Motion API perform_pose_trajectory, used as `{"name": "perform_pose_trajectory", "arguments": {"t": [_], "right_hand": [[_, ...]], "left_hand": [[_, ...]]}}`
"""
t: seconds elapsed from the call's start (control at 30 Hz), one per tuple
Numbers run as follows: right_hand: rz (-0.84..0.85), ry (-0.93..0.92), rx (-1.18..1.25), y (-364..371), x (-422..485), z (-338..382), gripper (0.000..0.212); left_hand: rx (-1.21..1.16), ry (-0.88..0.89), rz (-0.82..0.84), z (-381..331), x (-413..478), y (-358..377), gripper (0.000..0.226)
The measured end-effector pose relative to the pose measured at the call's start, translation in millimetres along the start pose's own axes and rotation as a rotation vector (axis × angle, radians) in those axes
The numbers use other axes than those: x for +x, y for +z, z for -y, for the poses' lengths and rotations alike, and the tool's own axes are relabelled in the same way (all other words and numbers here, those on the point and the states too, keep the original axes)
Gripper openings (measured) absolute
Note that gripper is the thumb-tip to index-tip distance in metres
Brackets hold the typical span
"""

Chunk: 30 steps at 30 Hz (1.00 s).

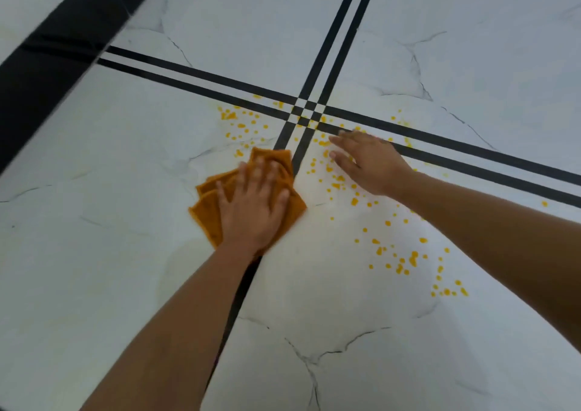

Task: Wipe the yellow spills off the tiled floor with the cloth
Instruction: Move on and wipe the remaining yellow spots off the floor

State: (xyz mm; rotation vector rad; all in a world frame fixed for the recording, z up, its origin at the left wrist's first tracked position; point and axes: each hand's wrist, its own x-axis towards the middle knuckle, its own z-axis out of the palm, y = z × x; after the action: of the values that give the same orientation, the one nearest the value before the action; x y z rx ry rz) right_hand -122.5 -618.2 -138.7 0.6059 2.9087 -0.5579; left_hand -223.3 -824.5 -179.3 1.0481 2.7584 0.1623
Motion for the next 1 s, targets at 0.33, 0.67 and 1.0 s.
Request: {"name": "perform_pose_trajectory", "arguments": {"t": [0.33, 0.67, 1.0], "right_hand": [[-0.039, -0.043, -0.053, -5, 106, -15, 0.051], [-0.009, 0.095, -0.17, -2, 166, -32, 0.052], [-0.051, 0.088, -0.176, 5, 169, -37, 0.052]], "left_hand": [[0.02, -0.052, -0.06, -7, 83, -2, 0.065], [0.004, -0.123, -0.087, 6, 145, -13, 0.065], [0.036, -0.058, -0.042, 15, 181, -21, 0.062]]}}
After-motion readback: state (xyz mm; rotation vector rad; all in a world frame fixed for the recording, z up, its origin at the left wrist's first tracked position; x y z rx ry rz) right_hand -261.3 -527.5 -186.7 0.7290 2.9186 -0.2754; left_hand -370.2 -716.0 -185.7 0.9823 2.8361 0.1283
